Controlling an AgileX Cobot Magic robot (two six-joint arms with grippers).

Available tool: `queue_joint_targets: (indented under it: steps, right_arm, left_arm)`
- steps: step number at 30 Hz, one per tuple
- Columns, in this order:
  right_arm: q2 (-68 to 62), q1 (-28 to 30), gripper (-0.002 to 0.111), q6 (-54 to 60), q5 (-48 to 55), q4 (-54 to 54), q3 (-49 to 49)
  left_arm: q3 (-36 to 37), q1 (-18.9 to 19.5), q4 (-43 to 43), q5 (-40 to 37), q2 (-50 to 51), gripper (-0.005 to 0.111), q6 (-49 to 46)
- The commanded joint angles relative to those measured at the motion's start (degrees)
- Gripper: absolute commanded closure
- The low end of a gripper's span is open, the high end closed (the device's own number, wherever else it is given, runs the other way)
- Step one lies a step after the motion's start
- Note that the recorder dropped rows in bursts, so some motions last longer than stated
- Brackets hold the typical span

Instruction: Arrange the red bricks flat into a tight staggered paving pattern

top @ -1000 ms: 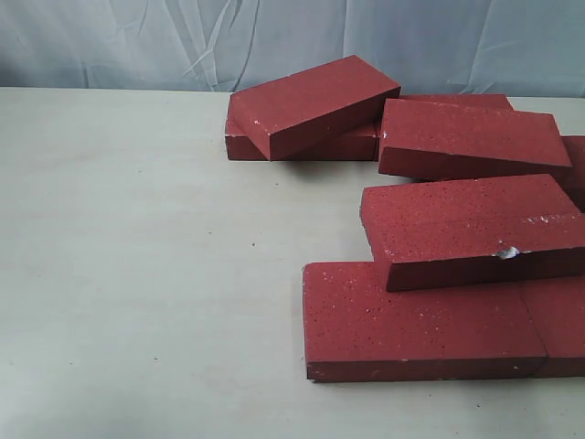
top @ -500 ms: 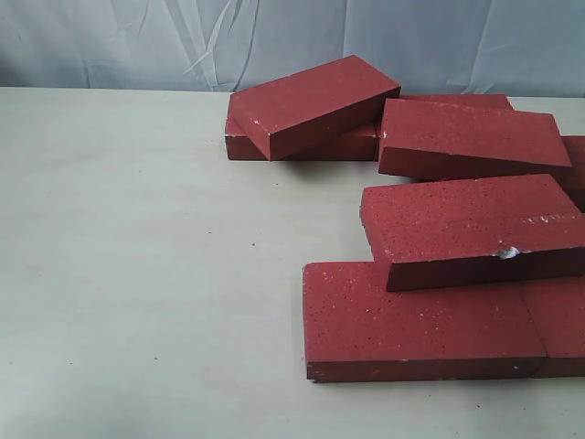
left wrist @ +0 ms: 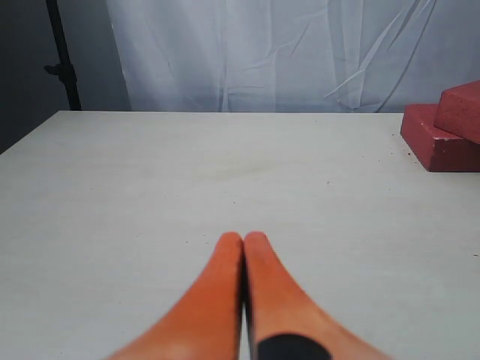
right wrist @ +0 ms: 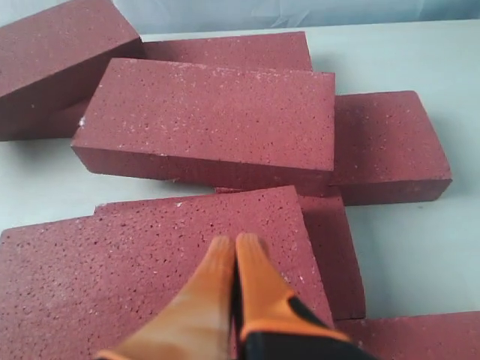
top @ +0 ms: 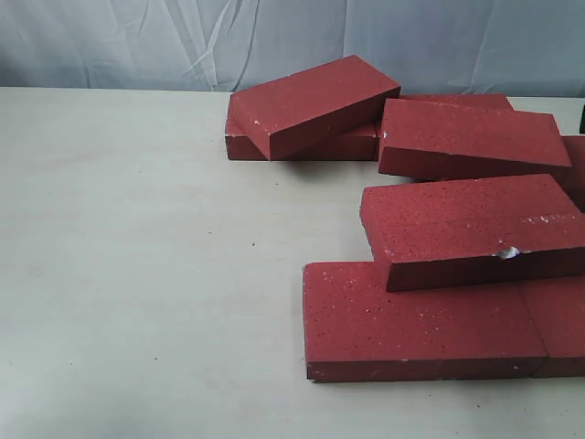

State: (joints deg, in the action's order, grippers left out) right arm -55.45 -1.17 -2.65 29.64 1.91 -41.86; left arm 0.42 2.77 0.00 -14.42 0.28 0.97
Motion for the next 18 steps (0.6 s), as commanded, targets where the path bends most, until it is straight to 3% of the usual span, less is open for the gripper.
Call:
queue_joint_targets:
  steps: [1, 18]
  right_arm:
    - [-5.5, -0.1, 0.109, 0.1, 0.6, -0.3, -2.4]
    - [-23.0, -0.1, 0.109, 0.1, 2.7, -0.2, -8.9]
  left_arm:
    - [-0.4, 0.0, 0.0, 0.7, -0.3, 0.107, 0.3]
    - [-0.4, 0.0, 0.0, 0.7, -0.3, 0.107, 0.3]
